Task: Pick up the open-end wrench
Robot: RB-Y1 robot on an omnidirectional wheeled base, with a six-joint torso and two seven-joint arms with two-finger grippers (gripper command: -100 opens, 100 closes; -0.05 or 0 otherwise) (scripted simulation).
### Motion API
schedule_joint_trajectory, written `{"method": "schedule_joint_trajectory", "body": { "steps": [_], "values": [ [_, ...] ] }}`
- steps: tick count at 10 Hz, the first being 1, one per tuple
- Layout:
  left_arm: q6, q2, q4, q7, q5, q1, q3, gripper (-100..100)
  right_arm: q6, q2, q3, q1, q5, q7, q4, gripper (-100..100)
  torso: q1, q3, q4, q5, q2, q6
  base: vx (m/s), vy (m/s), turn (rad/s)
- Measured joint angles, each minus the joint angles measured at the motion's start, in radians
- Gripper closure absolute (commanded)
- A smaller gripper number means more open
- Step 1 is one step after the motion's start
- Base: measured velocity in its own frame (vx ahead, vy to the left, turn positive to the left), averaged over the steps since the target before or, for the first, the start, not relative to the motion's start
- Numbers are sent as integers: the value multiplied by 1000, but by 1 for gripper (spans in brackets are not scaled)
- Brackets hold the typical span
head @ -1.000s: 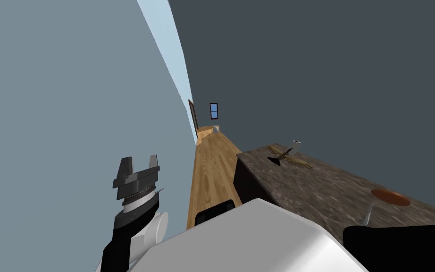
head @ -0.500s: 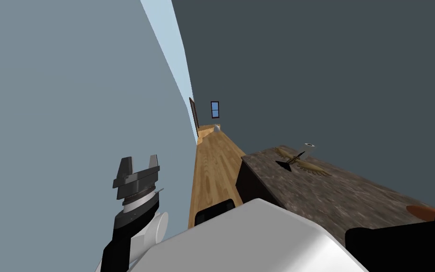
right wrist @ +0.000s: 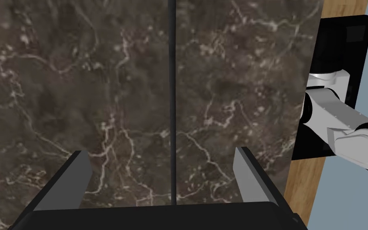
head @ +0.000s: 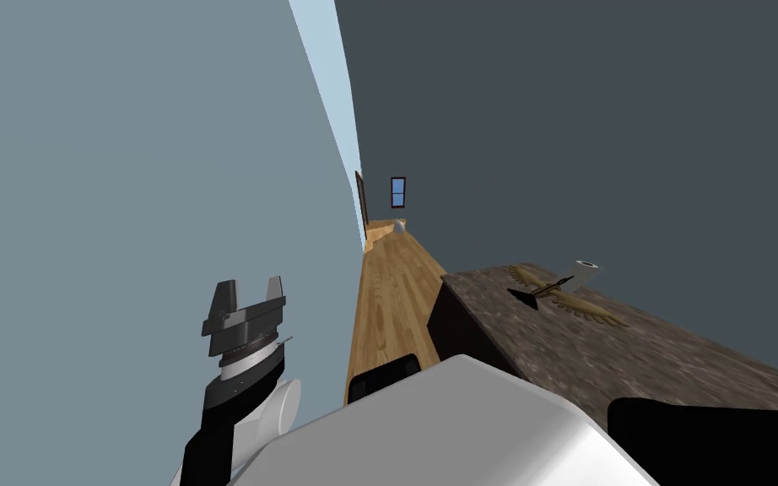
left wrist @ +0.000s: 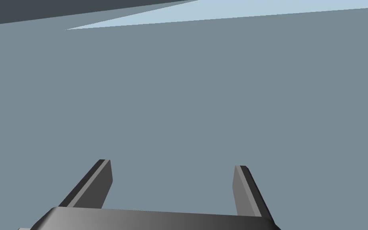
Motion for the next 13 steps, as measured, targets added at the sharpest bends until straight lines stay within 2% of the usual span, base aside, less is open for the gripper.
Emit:
{"method": "schedule_joint_trajectory", "body": {
  "steps": [4, 5, 9, 10, 11, 13],
  "values": [
    [0, 0, 0, 0, 0, 0, 0, 0, -18, -19, 59, -79, -20, -70, 68, -100, 1, -1, -1, 0, -2, 0, -116, 74, 184],
    [0, 0, 0, 0, 0, 0, 0, 0, -19, -19, 60, -81, -21, -74, 69, 100, -2, -3, -1, 0, -5, 1, -9, 6, -11],
    [0, 0, 0, 0, 0, 1, 0, 0, -19, -17, 60, -79, -23, -77, 71, 100, -4, -6, -2, -2, -10, -1, 0, 0, -3],
    [0, 0, 0, 0, 0, 1, 0, 0, -19, -18, 60, -79, -23, -76, 71, 0, -5, -6, -2, -2, -10, -1, 0, 0, 0],
    [0, 0, 0, 0, 0, 1, 0, 0, -19, -18, 60, -79, -23, -76, 71, 100, -5, -6, -2, -2, -10, -1, 109, -78, -205],
    [0, 0, 0, 0, 0, 1, 1, 0, -12, -13, 32, -44, -12, -46, 38, 100, -10, -11, -4, -3, -19, 1, 167, -102, -321]
  ]
}}
